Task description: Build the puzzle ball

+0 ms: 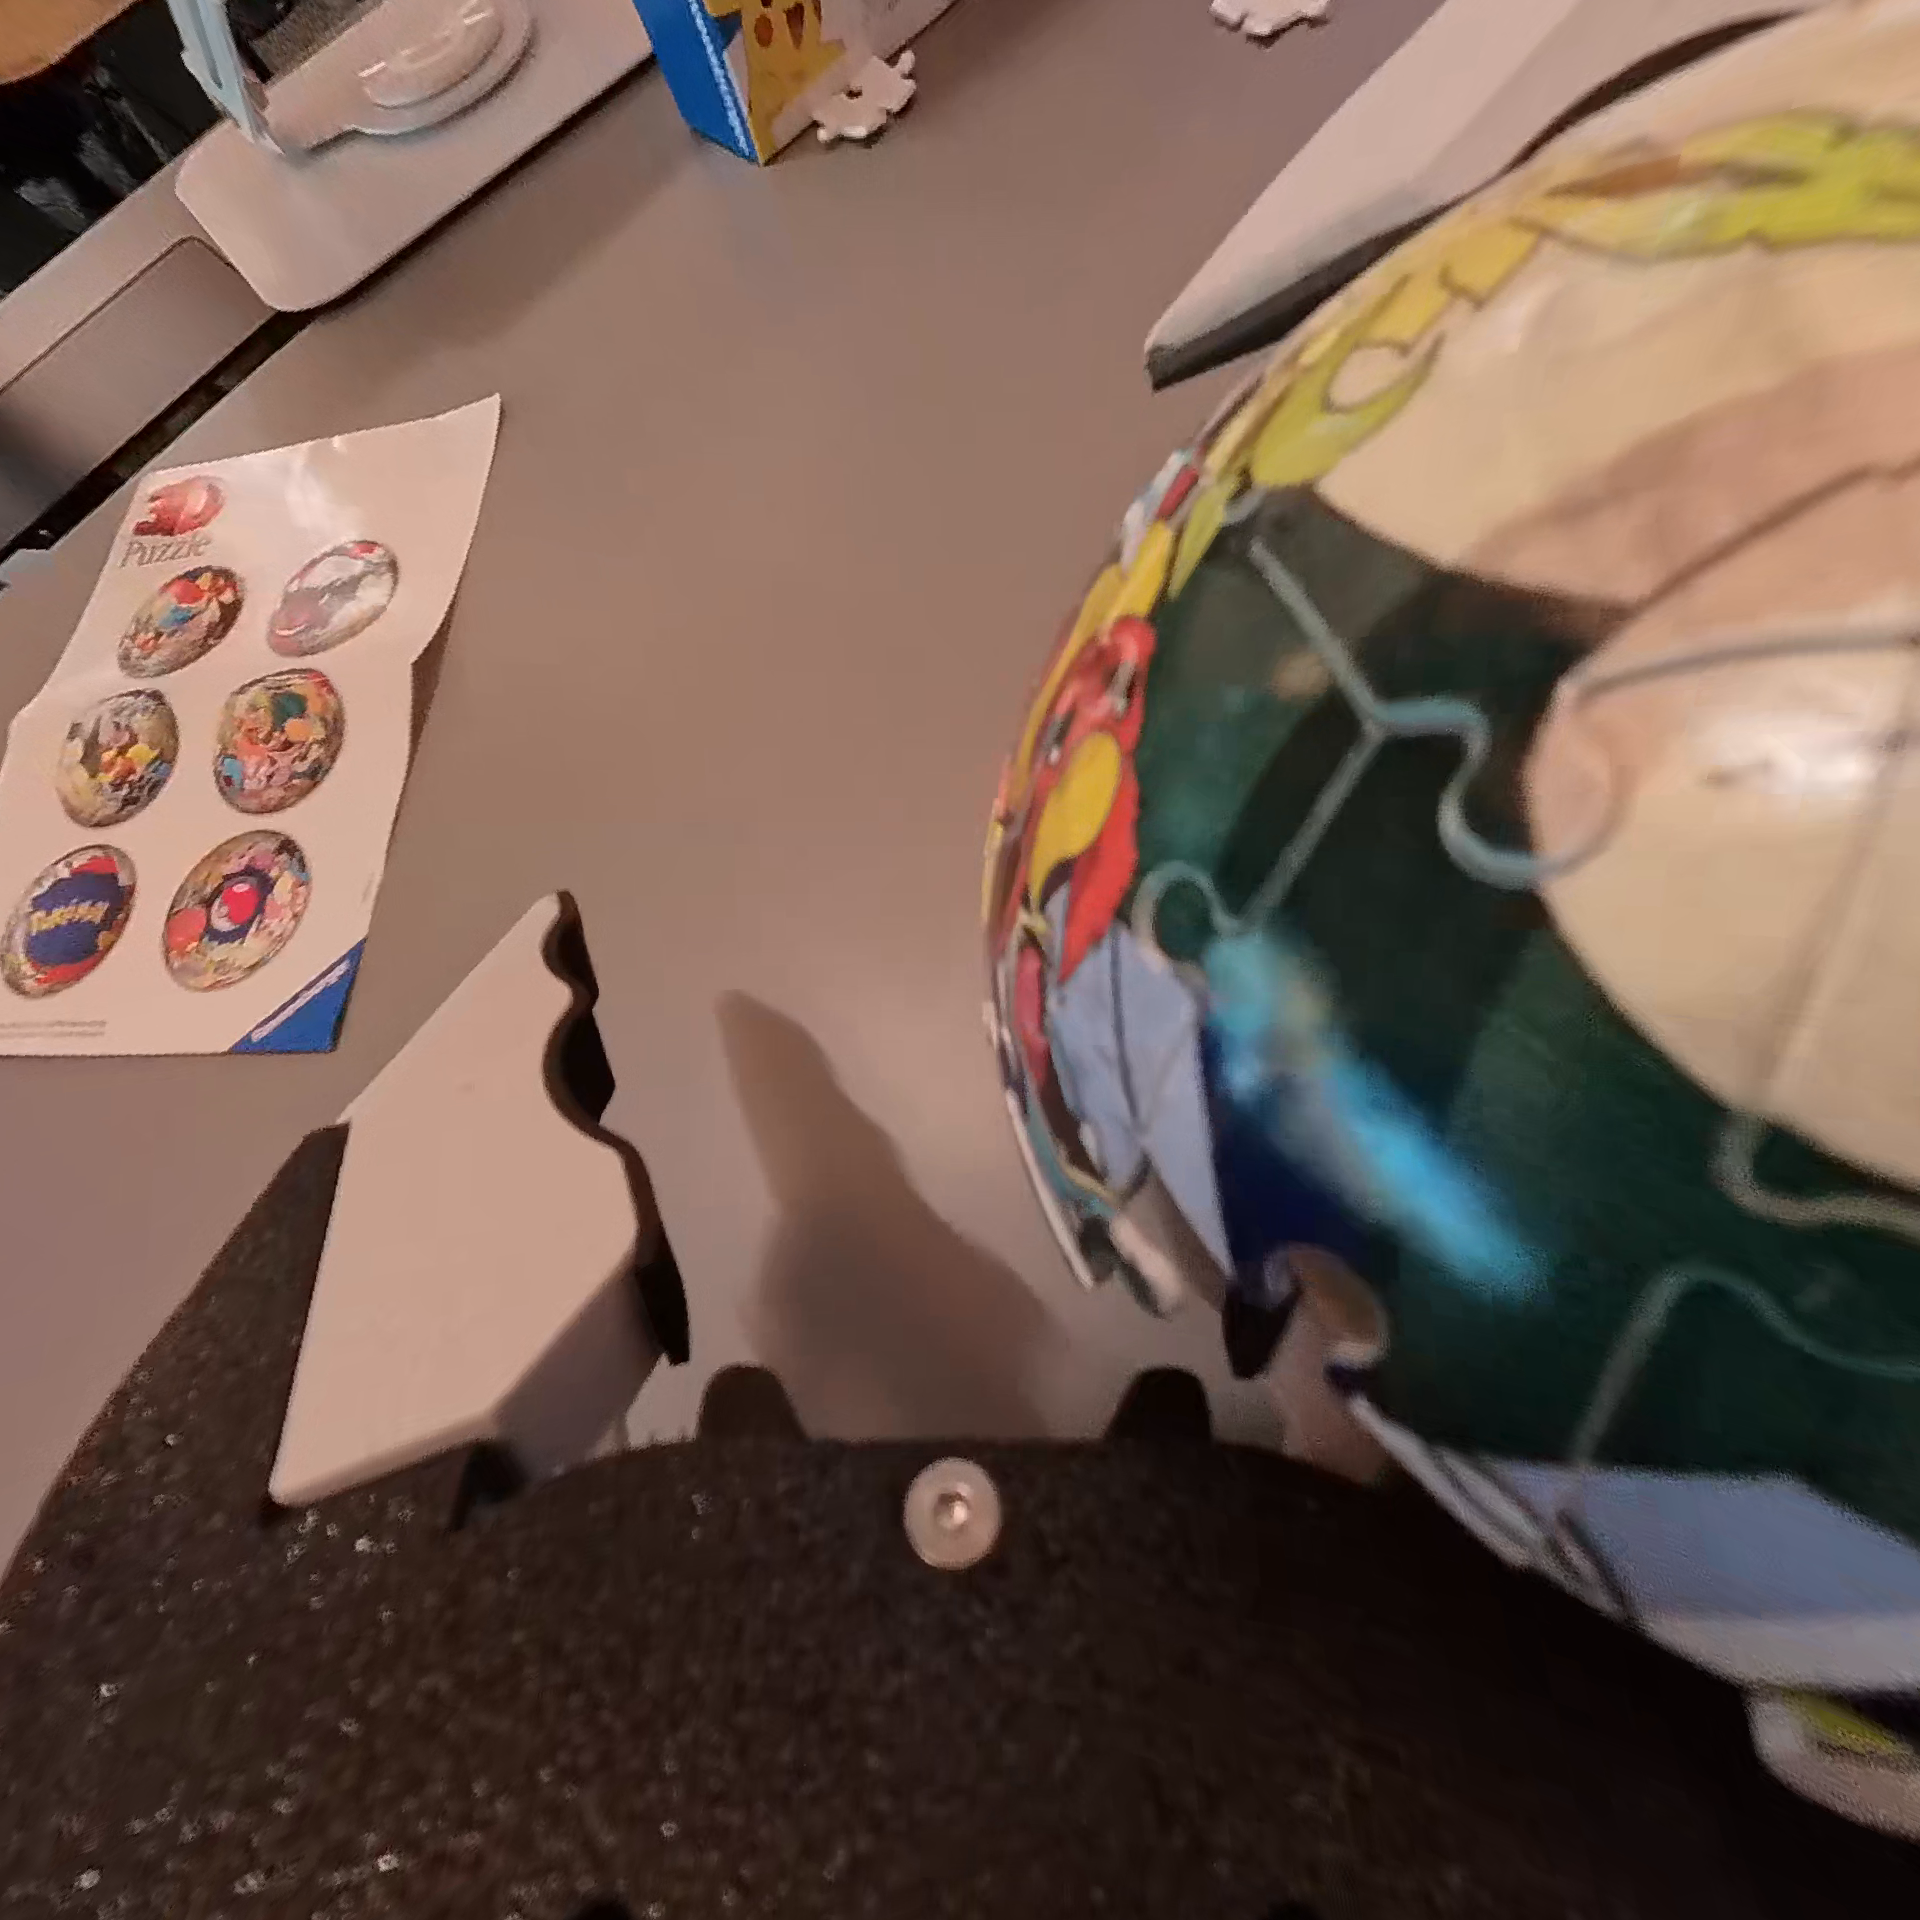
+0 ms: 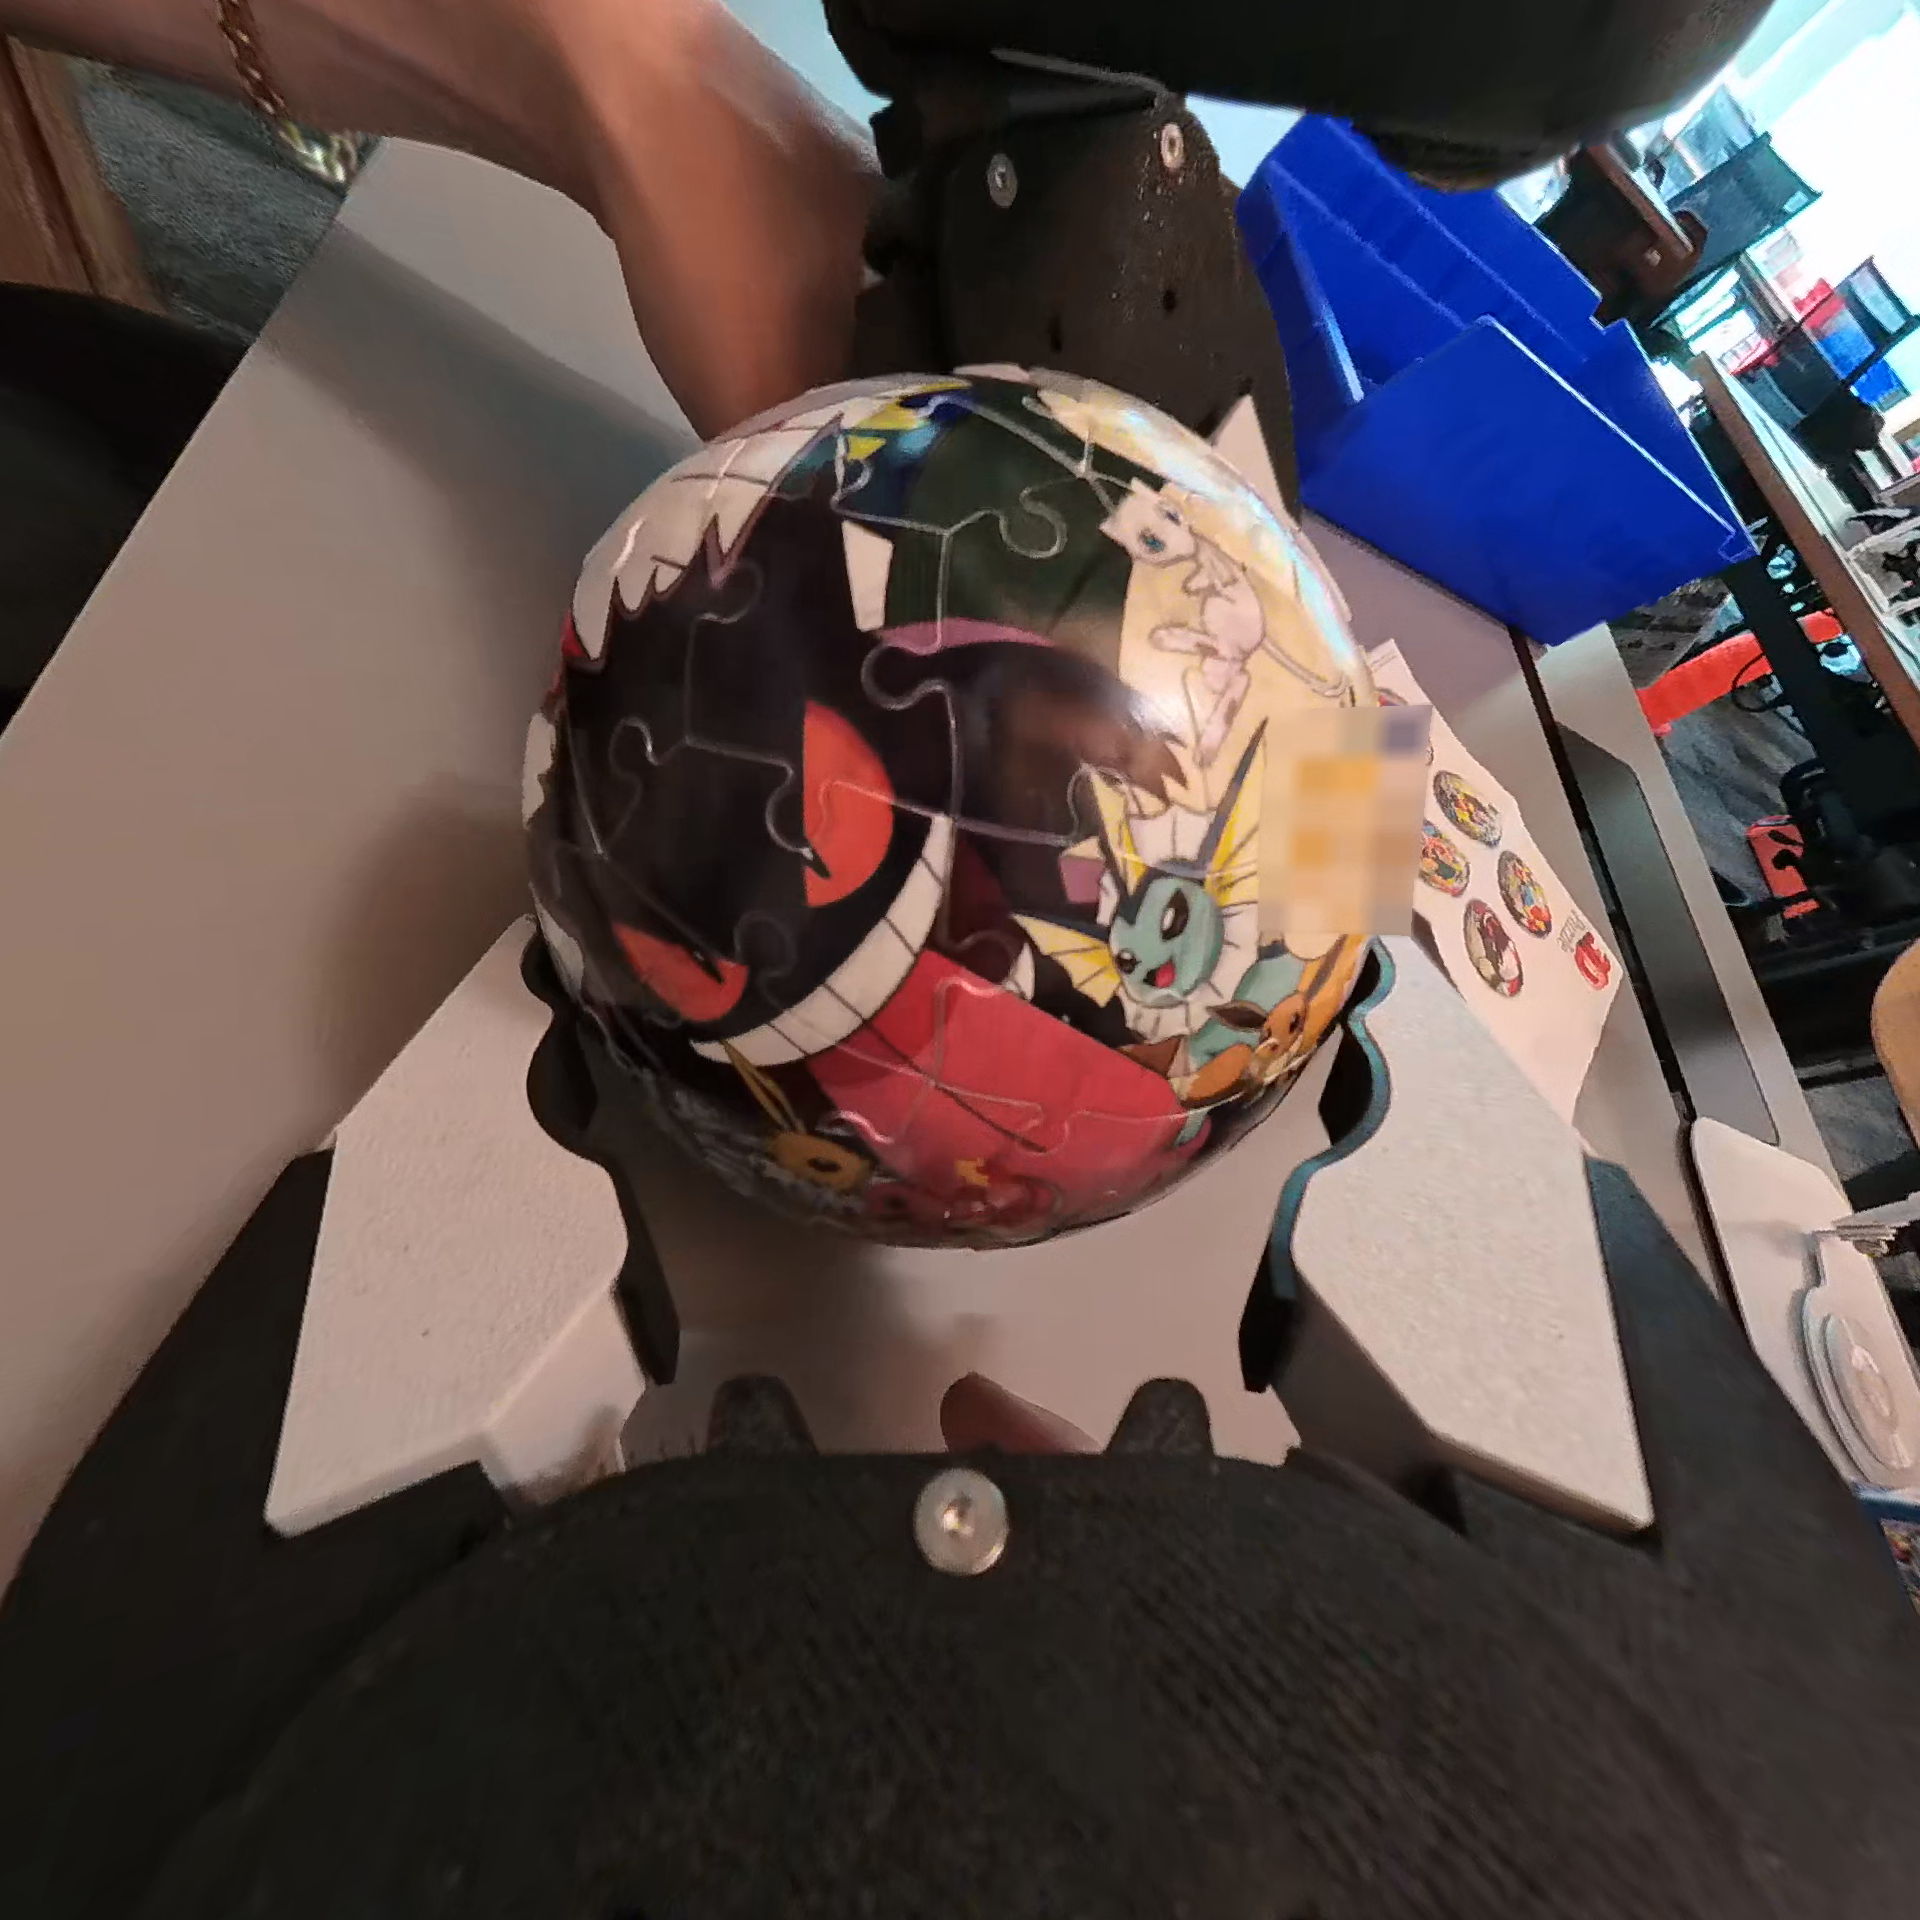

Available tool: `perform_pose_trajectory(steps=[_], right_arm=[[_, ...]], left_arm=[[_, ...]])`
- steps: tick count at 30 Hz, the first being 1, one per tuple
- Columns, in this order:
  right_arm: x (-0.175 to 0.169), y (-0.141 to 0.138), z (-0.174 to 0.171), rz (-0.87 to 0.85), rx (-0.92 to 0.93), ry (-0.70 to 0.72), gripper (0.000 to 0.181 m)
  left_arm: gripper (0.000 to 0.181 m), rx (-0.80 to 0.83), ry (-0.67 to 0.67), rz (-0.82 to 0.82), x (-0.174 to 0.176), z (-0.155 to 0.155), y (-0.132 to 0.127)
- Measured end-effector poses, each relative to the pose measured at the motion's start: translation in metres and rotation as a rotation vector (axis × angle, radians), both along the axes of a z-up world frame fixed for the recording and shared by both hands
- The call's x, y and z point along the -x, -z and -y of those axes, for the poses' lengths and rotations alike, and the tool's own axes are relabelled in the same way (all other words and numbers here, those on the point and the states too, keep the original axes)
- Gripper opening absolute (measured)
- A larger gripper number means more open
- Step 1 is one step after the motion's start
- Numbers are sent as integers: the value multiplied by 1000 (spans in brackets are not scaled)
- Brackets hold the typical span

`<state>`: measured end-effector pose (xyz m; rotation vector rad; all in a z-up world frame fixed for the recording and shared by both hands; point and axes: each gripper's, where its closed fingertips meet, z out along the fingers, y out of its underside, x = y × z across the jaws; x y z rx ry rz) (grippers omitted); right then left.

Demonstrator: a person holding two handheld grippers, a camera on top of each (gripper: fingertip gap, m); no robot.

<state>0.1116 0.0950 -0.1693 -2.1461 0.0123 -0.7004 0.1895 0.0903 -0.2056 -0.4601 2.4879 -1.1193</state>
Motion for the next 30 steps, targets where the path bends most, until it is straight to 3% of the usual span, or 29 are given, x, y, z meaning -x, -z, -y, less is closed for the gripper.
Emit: perform_pose_trajectory(steps=[1,5,12,30], right_arm=[[-1,0,3,4,7,6,143],[-3,1,12,33,28,26,143],[-6,2,16,74,47,44,143],[-5,1,26,76,152,63,143]], left_arm=[[134,6,1,-2,1,2,1],[132,18,-2,16,4,4,1],[129,64,-30,-66,8,-18,3],[127,13,41,-60,19,2,9]])
